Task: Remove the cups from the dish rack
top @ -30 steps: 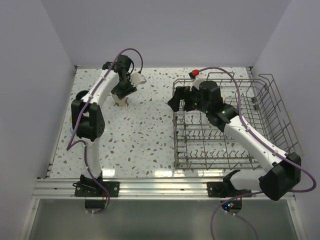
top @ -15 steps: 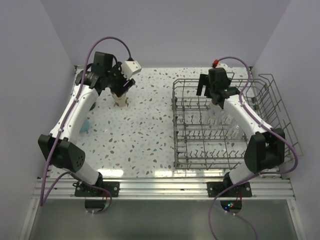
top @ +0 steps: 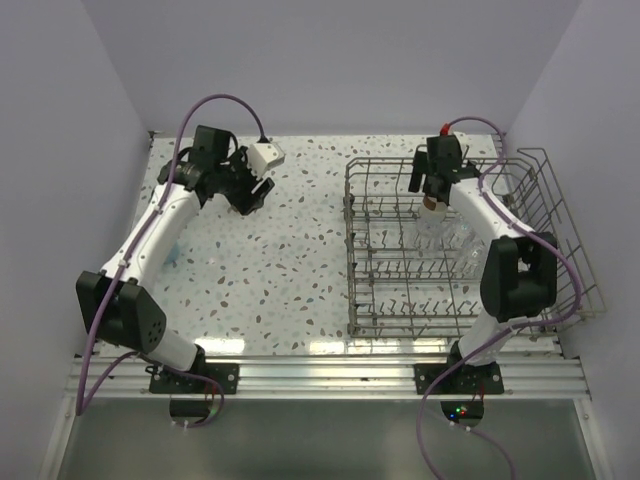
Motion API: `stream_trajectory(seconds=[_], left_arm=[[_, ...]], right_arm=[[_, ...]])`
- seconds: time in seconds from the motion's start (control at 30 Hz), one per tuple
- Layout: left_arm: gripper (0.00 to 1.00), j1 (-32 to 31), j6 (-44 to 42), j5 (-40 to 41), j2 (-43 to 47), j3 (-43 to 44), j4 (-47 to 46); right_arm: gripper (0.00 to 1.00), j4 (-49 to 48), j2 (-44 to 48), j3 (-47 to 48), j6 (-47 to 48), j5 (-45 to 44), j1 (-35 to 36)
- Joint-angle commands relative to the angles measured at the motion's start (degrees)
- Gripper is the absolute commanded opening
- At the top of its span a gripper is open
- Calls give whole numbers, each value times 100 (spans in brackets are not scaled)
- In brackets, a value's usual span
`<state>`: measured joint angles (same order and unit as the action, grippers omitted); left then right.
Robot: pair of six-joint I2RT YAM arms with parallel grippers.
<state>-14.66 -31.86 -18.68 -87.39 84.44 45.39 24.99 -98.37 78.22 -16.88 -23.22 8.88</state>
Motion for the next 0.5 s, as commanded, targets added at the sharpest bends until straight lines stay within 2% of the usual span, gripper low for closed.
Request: stream_trajectory(seconds=[0.0, 0.27, 0.37, 0.47], left_arm=[[68, 7, 136, -84, 249, 28, -337], [74, 7, 171, -207, 328, 134, -364], [78, 7, 197, -198, 355, 195, -372], [79, 6, 224, -215, 390, 195, -399]], right_arm=[[98, -38, -121, 256, -17, -182, -53], [98, -117, -385, 238, -8, -130, -97], [90, -196, -429, 177, 18, -42, -106], [71, -232, -403, 124, 19, 11, -98]])
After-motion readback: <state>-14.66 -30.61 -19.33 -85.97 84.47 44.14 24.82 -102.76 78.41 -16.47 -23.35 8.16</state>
